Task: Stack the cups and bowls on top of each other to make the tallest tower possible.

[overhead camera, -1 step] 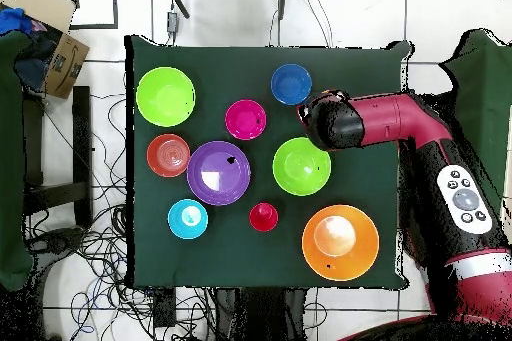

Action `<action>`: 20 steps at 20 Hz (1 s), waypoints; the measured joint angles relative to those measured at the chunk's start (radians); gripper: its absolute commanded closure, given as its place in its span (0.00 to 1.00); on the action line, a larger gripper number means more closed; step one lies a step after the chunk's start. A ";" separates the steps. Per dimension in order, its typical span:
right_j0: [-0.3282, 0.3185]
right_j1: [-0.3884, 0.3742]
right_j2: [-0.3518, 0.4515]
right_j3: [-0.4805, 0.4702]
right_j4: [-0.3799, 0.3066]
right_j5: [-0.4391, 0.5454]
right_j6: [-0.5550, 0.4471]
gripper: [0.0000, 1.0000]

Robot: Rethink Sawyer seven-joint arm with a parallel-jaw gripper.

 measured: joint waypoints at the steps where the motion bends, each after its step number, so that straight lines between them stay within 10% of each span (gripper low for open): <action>1: -0.001 0.002 -0.002 0.000 -0.003 0.000 -0.001 0.00; 20: -0.083 0.050 0.005 0.020 -0.016 -0.017 -0.001 0.00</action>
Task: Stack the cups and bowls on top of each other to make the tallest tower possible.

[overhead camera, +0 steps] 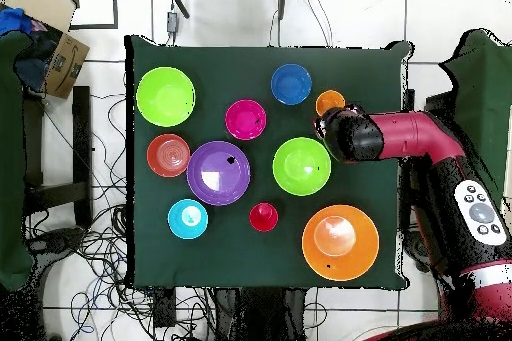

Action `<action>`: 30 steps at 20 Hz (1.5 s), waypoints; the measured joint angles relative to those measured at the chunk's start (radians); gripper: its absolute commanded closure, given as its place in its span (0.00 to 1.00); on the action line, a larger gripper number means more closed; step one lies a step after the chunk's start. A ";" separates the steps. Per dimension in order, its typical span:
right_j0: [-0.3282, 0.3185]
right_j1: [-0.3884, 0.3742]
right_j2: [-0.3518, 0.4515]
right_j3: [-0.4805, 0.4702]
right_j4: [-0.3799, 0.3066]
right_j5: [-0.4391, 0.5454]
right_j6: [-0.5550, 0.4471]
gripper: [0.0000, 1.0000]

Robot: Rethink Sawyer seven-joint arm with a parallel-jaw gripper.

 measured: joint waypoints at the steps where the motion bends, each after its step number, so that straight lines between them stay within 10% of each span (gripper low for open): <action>1: -0.003 0.000 0.001 0.004 0.000 -0.003 0.000 0.00; 30: -0.051 0.095 0.120 0.104 0.028 -0.006 0.000 0.00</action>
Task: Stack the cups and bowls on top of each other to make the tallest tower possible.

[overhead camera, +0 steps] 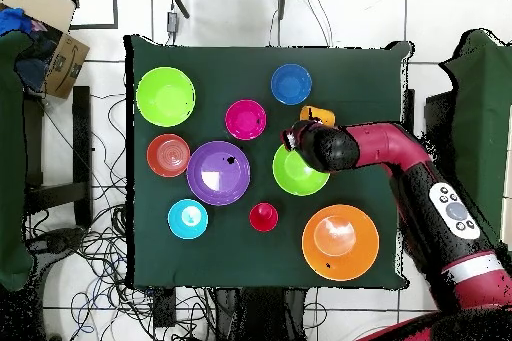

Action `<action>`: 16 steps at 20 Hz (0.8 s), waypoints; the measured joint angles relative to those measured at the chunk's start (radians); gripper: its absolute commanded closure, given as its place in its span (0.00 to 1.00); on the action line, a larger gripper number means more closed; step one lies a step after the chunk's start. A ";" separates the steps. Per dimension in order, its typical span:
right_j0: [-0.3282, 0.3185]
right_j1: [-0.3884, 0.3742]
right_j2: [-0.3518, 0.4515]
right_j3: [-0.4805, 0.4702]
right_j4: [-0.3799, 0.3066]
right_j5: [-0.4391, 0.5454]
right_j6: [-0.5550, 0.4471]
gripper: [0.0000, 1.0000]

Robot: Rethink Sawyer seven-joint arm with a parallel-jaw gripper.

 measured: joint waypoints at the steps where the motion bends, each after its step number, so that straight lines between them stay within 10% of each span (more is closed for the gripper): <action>1: 0.000 0.000 0.005 0.000 -0.001 0.000 0.000 0.00; 16: 0.003 0.000 0.053 -0.021 -0.045 0.000 -0.022 0.00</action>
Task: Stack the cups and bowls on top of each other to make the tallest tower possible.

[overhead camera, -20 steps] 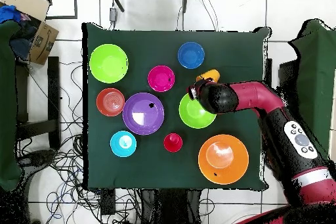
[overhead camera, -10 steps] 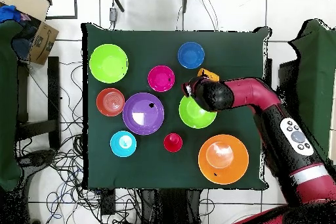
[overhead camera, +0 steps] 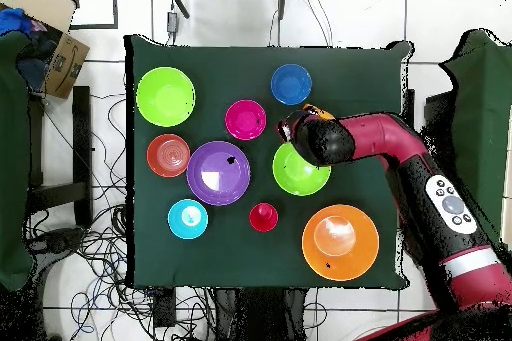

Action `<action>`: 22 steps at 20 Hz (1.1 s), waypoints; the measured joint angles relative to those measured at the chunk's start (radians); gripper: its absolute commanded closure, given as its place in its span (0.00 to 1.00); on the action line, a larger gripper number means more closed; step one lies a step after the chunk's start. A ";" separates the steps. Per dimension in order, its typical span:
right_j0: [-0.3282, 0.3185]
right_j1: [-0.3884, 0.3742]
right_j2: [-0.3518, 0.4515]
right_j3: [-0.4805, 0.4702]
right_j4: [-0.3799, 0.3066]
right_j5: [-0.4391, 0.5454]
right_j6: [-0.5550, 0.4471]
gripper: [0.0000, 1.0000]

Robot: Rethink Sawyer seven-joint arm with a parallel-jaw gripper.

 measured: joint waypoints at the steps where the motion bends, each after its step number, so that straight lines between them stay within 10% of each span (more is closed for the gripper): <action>1: 0.001 0.000 0.000 -0.005 -0.010 0.000 -0.005 0.00; 22: 0.200 -0.116 -0.221 -0.088 -0.230 -0.014 -0.013 0.00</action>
